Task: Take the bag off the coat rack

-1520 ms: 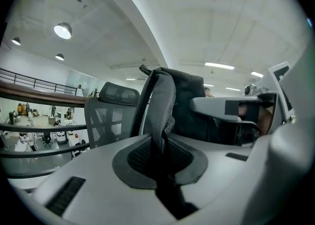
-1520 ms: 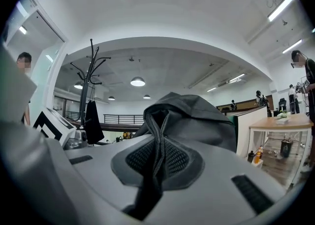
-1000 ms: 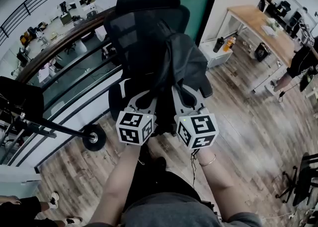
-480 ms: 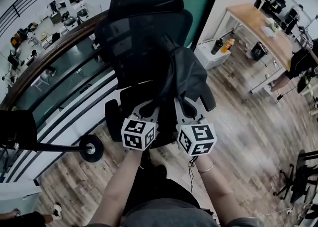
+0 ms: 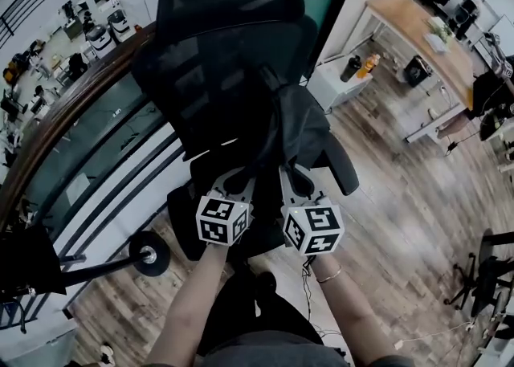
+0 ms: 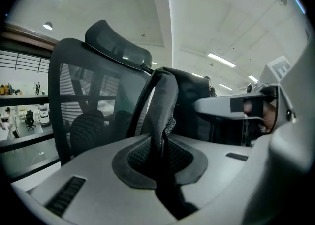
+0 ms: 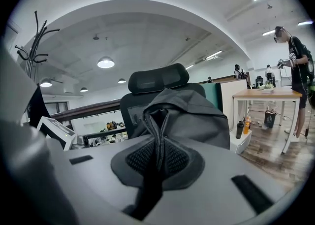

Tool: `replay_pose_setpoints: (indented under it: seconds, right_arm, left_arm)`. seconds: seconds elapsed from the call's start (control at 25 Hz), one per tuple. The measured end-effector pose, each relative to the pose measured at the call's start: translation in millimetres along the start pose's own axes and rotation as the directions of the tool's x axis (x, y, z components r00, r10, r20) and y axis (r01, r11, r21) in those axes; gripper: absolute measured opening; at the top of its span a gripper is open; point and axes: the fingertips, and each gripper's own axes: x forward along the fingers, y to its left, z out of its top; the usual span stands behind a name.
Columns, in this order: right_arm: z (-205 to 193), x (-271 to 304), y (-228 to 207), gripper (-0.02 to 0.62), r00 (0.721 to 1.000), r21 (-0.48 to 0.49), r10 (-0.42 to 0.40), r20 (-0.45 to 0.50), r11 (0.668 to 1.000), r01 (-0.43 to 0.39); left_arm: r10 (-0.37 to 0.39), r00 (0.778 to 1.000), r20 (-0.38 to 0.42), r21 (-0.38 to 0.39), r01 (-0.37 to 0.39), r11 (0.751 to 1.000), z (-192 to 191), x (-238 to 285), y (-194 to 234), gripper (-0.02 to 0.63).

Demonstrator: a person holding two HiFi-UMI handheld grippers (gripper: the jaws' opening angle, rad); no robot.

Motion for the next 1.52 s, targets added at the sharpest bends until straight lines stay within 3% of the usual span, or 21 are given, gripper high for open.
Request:
replay_pose_setpoints:
  seconds: [0.64,1.52]
  right_arm:
    - [-57,79,-14,0.028,0.99,0.042,-0.028,-0.14,0.999,0.034]
    - [-71,138,3,0.052,0.982,0.011,-0.003,-0.188,1.0,0.005]
  left_arm:
    - [0.011,0.994,-0.109,-0.032,-0.015,0.999,-48,49,70,0.051]
    - [0.107,0.971,-0.215,-0.058,-0.122,0.991,-63,60,130,0.082]
